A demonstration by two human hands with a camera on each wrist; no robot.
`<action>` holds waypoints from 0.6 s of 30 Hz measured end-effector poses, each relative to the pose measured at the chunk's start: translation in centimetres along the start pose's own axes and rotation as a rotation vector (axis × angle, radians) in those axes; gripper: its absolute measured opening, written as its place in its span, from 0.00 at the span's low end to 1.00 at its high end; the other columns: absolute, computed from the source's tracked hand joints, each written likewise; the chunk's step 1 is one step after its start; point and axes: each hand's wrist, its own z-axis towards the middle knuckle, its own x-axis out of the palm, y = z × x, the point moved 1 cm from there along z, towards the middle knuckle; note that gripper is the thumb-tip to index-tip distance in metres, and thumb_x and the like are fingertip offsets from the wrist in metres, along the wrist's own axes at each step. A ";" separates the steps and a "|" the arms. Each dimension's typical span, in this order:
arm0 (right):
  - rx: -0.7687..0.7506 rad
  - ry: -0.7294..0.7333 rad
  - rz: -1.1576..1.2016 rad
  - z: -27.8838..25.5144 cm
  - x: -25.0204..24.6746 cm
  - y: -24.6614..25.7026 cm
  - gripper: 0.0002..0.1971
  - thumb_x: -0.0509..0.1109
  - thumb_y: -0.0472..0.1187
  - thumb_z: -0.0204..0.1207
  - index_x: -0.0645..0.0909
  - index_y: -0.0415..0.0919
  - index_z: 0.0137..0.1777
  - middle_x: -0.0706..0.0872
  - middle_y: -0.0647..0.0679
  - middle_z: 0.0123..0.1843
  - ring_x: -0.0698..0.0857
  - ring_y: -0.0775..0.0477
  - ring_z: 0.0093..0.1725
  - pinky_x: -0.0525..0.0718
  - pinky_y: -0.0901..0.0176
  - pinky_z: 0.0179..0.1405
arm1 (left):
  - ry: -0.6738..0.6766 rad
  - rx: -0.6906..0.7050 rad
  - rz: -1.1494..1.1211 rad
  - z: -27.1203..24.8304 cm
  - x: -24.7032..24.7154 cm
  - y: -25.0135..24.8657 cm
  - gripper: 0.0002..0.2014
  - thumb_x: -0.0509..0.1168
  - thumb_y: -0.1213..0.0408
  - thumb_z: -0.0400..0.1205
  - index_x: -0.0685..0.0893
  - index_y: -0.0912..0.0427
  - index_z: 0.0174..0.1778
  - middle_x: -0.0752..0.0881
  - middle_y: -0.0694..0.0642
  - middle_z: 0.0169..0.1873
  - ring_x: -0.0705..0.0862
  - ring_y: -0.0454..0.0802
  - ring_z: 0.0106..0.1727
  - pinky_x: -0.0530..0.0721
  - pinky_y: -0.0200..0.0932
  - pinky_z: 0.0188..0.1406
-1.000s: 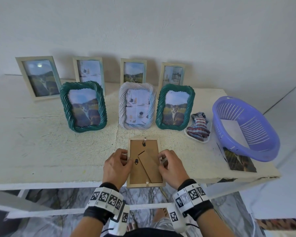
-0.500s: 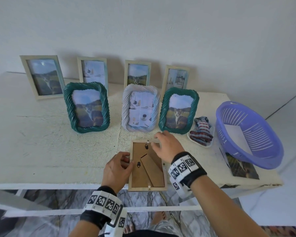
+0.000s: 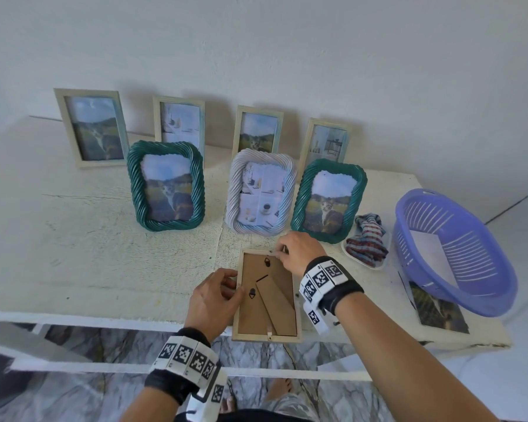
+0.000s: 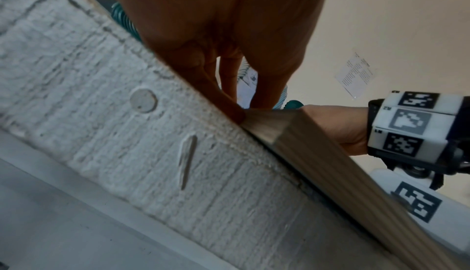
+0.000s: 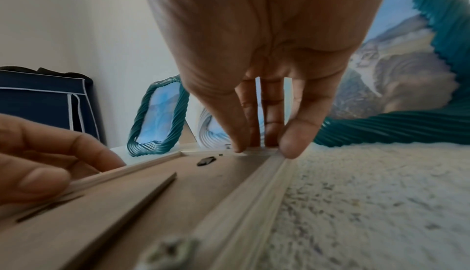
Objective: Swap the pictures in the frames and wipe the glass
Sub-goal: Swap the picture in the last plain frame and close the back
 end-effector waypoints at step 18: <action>-0.116 0.017 0.109 -11.7 1.6 2.1 0.13 0.59 0.54 0.80 0.79 0.46 0.49 0.72 0.54 0.48 0.74 0.56 0.43 0.80 0.64 0.40 | 0.043 0.047 -0.048 -0.2 -0.7 0.0 0.18 0.75 0.60 0.76 0.83 0.53 0.62 0.85 0.44 0.44 0.84 0.36 0.40 0.79 0.24 0.38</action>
